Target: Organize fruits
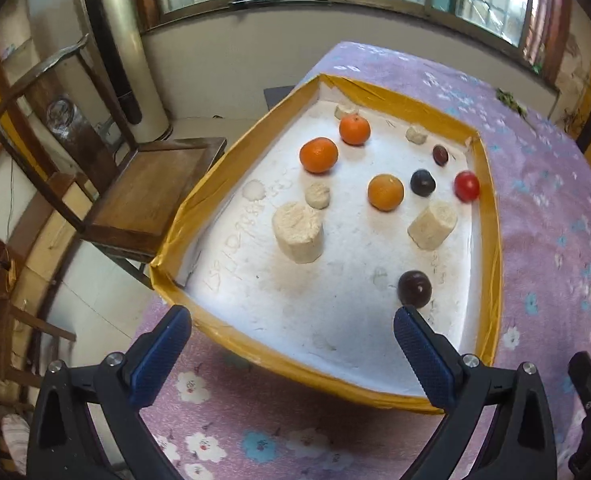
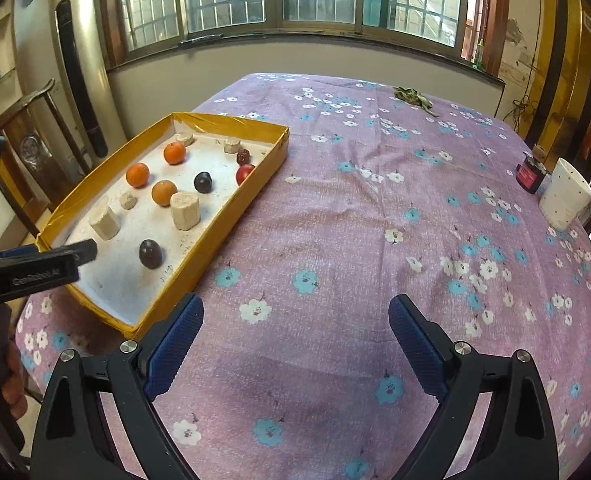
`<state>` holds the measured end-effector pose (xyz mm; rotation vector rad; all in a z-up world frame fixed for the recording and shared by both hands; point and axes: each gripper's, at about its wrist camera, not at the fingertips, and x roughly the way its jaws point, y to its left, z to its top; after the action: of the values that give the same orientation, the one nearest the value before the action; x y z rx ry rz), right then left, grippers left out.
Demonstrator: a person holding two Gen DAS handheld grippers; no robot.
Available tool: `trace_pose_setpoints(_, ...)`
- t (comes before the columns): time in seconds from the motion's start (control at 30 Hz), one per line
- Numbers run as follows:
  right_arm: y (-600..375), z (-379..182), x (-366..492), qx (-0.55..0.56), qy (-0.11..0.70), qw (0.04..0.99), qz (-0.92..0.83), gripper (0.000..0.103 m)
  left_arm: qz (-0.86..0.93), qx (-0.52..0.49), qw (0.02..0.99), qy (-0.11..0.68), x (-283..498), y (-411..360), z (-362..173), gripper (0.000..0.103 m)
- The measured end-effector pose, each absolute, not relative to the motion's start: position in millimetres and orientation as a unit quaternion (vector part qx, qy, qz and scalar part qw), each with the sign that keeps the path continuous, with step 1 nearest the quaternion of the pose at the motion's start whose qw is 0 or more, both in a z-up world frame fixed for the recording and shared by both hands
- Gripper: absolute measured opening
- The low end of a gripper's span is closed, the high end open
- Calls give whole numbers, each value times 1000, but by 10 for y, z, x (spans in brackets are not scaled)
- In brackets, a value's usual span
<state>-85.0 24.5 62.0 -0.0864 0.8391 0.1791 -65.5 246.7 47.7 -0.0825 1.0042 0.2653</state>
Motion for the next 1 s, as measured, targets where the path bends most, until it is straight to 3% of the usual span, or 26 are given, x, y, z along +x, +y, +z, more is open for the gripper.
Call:
trace_pose_setpoints(0.3, 296, 624, -940, -48, 405, 910, 70, 95, 121, -17, 899, 421, -871, 2382, 732, 102)
trace_pose_setpoints(1.0, 338, 629, -950, -50, 411, 908, 62, 95, 78, -39, 906, 415, -934, 2392, 749, 102)
